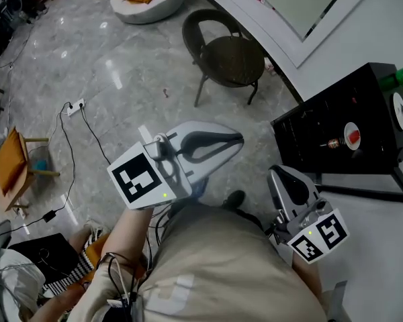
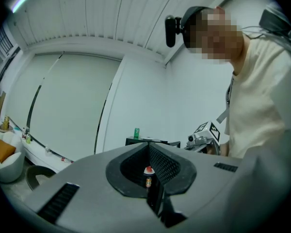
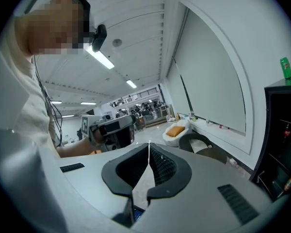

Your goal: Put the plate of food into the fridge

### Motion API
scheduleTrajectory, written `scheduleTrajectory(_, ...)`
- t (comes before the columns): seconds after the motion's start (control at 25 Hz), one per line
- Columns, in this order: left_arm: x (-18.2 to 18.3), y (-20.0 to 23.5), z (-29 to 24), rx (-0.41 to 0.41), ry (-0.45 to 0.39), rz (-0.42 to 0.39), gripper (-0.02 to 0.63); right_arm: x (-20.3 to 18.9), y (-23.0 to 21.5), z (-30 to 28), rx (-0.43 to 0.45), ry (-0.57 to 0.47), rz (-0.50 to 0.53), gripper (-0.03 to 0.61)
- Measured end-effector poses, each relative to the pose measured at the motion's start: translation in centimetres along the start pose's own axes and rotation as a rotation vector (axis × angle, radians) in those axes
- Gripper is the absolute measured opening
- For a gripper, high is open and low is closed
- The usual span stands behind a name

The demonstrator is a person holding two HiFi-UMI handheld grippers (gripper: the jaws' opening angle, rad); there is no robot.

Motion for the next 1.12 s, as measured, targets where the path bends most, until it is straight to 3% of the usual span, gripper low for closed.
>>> scheduleTrajectory(0.52, 0.8, -4.2, -9.2, -0.029, 0.031, -0.027, 0.018, 1.5, -7.0, 7.4, -0.015, -0.036, -0.044, 0.021)
scheduleTrajectory(0.84, 0.8, -6.3, -15.6, -0.09, 0.044, -0.048, 0.018, 3.1, -10.7, 11.2, -0.023, -0.082, -0.044, 0.021)
scheduleTrajectory(1.12, 0.4, -7.5, -19.5, -0.102, 0.095, -0.052, 0.018, 3.4, -14.1, 13.5, -0.023, -0.087, -0.09, 0.021)
Point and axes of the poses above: the fingertips, and each gripper's own axes: z backward along the fingers, y to its left, x out of its top, the point moved 2 cm from there along z, backward along the fingers, and after that the axes turned 13 degrees about -z, right-handed, at the moved point
